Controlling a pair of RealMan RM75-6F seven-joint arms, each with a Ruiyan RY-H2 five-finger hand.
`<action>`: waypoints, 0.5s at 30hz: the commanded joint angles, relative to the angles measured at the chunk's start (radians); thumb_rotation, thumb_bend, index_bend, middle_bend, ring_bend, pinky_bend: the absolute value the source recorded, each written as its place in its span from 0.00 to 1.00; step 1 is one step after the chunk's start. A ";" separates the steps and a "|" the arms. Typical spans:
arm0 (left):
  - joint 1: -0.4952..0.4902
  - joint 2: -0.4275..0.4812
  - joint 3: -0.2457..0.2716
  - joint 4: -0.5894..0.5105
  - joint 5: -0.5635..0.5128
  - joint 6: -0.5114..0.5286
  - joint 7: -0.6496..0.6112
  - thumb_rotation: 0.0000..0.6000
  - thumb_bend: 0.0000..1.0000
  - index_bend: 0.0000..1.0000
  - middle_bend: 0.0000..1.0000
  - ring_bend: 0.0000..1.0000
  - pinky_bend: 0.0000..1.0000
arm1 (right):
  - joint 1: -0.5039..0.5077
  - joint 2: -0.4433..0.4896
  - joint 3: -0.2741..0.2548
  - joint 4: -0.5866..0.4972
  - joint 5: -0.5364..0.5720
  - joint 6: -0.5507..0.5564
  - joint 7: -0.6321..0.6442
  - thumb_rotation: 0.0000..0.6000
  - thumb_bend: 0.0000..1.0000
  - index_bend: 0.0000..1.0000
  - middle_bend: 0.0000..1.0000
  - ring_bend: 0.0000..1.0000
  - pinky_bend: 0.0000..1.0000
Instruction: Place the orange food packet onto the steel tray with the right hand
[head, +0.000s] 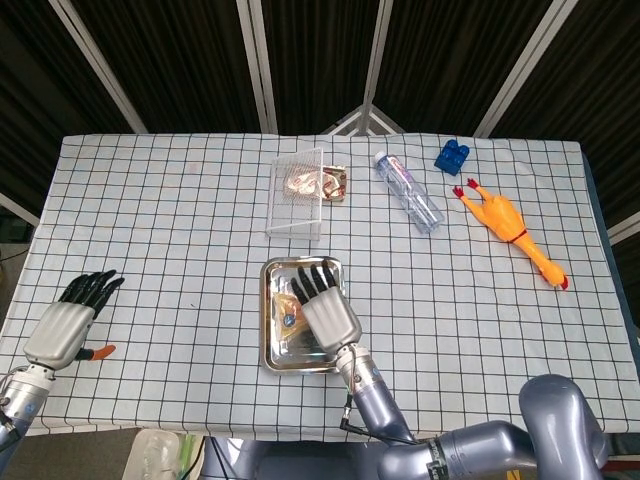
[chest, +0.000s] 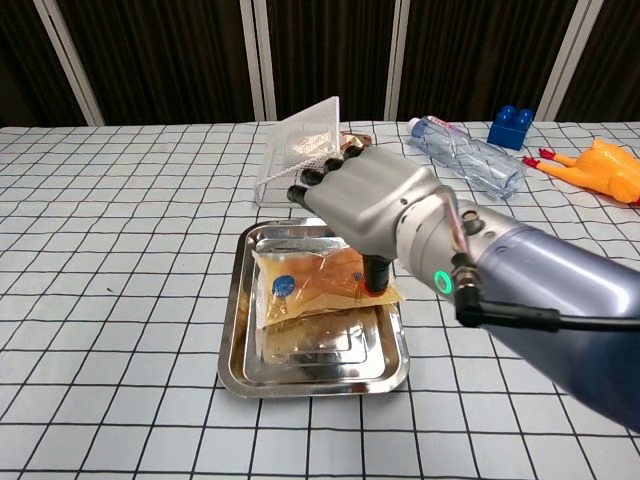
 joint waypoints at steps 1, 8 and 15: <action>0.005 0.003 0.004 -0.003 0.006 0.008 0.002 1.00 0.06 0.00 0.00 0.02 0.03 | -0.068 0.102 -0.070 -0.130 -0.076 0.131 -0.003 1.00 0.30 0.00 0.00 0.00 0.04; 0.020 0.002 0.006 -0.004 0.032 0.052 0.001 1.00 0.06 0.00 0.00 0.01 0.03 | -0.312 0.391 -0.326 -0.119 -0.382 0.246 0.432 1.00 0.30 0.00 0.00 0.00 0.01; 0.035 -0.026 0.016 0.003 0.080 0.102 0.042 1.00 0.06 0.00 0.00 0.00 0.03 | -0.578 0.497 -0.493 0.269 -0.642 0.400 1.087 1.00 0.30 0.00 0.00 0.00 0.00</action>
